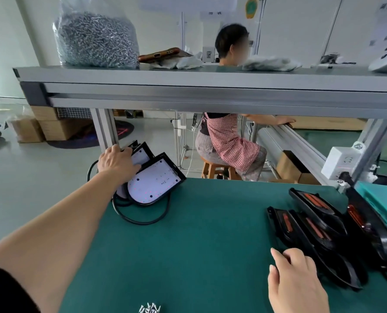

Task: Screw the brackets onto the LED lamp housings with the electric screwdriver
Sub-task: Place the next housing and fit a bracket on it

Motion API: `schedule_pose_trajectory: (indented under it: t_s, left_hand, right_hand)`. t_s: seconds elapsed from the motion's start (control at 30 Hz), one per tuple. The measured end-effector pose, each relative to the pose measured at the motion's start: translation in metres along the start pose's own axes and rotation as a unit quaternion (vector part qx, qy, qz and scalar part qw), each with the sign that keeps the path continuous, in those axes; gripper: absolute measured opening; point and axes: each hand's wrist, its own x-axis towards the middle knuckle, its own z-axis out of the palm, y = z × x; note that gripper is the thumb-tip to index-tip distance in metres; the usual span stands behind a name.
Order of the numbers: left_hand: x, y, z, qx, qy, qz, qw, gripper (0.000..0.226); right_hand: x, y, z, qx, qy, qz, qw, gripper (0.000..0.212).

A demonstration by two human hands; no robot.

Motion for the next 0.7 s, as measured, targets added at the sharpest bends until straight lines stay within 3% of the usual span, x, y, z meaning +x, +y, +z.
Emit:
schedule_pose_trajectory:
  t_s: [0.17,0.37,0.7]
  left_hand:
    - [0.017,0.0,0.005,0.009,-0.06,-0.015,0.998,0.075]
    - [0.025,-0.008,-0.003,0.055,-0.122,0.034,0.99,0.108]
    - [0.026,-0.023,-0.002,-0.094,-0.143,0.076,0.982,0.095]
  right_hand:
    - [0.003,0.002,0.005,0.007,0.0,-0.004,1.0,0.052]
    - [0.004,0.004,0.008,0.007,-0.007,0.001,1.0,0.054]
    - [0.006,0.004,0.008,0.015,-0.013,-0.002,1.0,0.054]
